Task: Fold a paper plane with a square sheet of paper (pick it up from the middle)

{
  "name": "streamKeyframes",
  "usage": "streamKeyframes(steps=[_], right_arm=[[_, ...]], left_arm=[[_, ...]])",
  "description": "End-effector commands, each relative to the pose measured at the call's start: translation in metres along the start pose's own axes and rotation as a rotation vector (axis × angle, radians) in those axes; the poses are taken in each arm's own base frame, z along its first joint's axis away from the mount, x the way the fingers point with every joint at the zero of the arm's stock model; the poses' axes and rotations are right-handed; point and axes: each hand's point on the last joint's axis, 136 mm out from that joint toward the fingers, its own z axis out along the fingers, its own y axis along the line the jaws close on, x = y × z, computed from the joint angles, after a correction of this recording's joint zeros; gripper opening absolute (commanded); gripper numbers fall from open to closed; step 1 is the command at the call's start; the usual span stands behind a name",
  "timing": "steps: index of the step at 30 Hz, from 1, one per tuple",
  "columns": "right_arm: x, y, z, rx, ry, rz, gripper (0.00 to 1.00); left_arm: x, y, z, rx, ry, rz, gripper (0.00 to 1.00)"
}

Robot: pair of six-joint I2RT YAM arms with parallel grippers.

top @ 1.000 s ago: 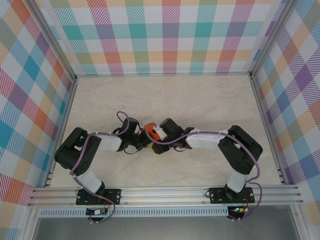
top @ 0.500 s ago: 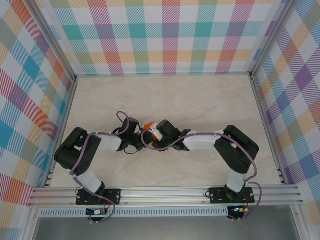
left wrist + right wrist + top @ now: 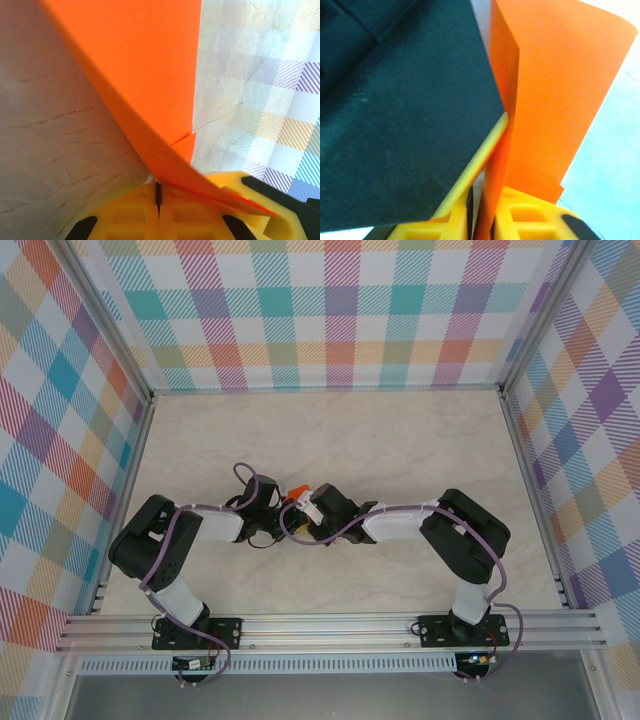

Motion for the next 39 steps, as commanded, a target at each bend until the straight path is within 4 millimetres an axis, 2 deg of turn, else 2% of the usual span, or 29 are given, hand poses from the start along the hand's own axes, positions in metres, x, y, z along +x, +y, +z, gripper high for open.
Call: streamKeyframes(steps=[1,8,15,24,39], right_arm=[[-0.003,0.006,-0.001,-0.024,-0.020,0.019,0.13],[-0.003,0.013,-0.010,-0.162,-0.046,0.177,0.04],[-0.006,0.015,-0.015,-0.298,-0.063,0.331,0.00],[-0.008,0.019,-0.011,-0.424,-0.040,0.451,0.00],[0.005,0.016,0.005,-0.466,0.050,0.568,0.00]], left_arm=[[-0.005,-0.013,-0.008,0.001,-0.032,0.033,0.05],[-0.010,-0.015,-0.024,-0.012,-0.083,0.054,0.05],[-0.009,-0.017,-0.029,0.006,-0.098,0.059,0.05],[-0.006,-0.012,-0.025,0.009,-0.082,0.052,0.05],[-0.004,0.000,-0.015,-0.003,-0.064,0.039,0.04]])
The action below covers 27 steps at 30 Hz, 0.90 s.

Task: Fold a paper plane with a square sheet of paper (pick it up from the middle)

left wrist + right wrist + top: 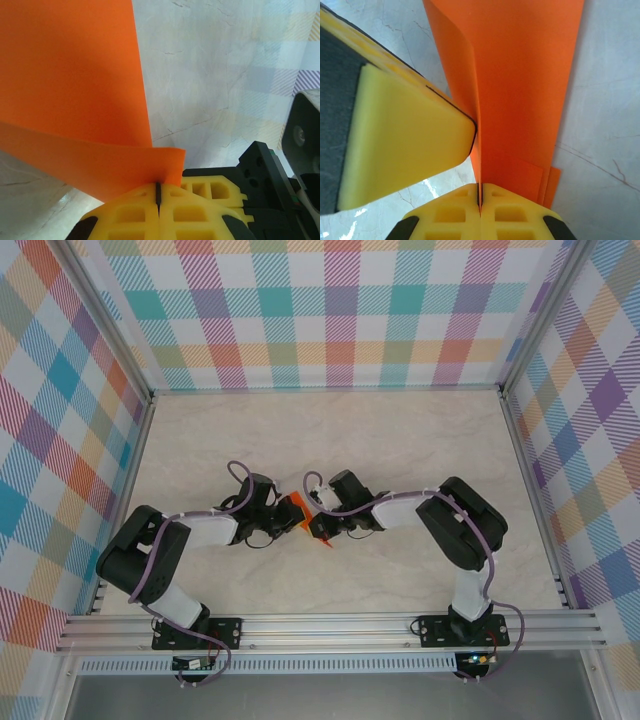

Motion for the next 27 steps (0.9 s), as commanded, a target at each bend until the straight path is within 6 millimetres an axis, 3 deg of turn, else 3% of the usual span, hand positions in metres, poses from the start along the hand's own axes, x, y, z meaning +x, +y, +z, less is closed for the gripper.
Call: streamKeyframes(steps=[1,27], right_arm=[[0.004,-0.002,0.004,-0.027,0.031,0.050,0.00],[0.005,-0.005,0.005,-0.096,0.094,0.175,0.00]], left_arm=[[0.002,0.007,0.001,0.000,0.005,0.001,0.04],[0.001,0.019,0.009,-0.029,0.007,0.004,0.03]])
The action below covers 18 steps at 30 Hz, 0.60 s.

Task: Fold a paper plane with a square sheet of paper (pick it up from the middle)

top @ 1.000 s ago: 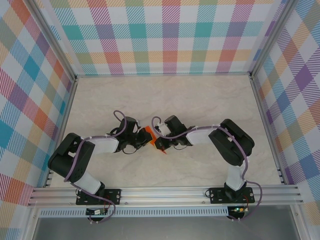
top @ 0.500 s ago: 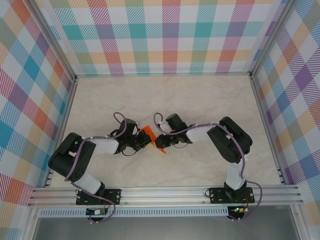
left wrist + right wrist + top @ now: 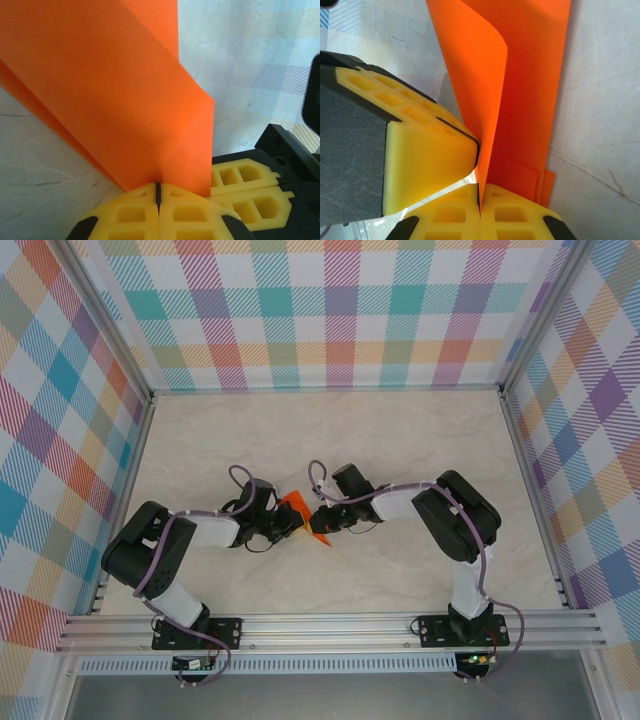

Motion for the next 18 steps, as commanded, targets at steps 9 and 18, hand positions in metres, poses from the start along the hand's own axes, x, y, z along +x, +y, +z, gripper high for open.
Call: streamKeyframes(steps=[9,18], right_arm=[[0.006,-0.006,0.002,0.019,0.045,0.050,0.00],[0.001,0.004,-0.005,0.009,0.052,0.062,0.09]], left_arm=[[-0.003,0.017,0.007,-0.069,0.005,0.001,0.01],[0.000,0.028,0.009,-0.118,0.020,-0.008,0.00]])
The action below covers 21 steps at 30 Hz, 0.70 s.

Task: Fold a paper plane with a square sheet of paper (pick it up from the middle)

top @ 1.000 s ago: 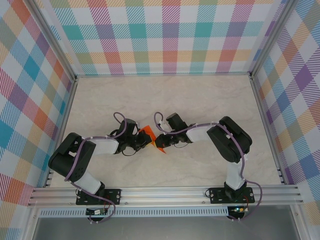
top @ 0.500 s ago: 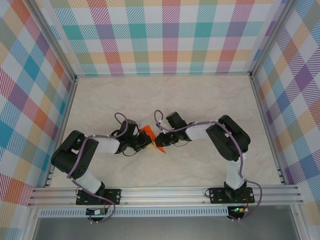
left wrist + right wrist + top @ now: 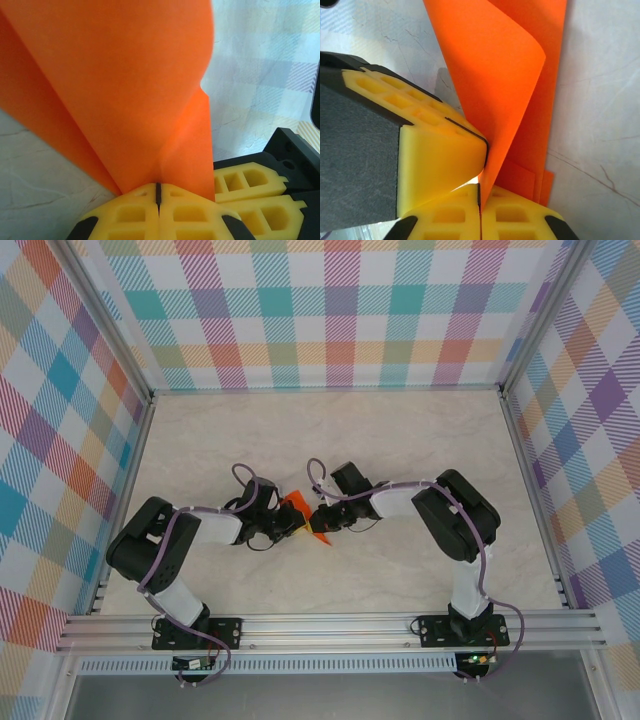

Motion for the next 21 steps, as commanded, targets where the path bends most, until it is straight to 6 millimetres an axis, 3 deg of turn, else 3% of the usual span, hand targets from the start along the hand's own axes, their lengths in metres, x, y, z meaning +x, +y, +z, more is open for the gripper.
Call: streamKeyframes(steps=[1,9,21], right_arm=[[-0.001,0.007,-0.007,-0.015,0.024,0.026,0.11],[0.011,0.016,-0.019,-0.026,0.072,0.065,0.17],[0.029,-0.004,-0.009,0.023,0.136,0.117,0.07]], left_arm=[[0.003,0.028,0.003,-0.106,0.008,-0.022,0.00],[0.005,0.033,0.003,-0.125,0.012,-0.030,0.00],[0.005,0.037,0.003,-0.147,0.013,-0.044,0.00]])
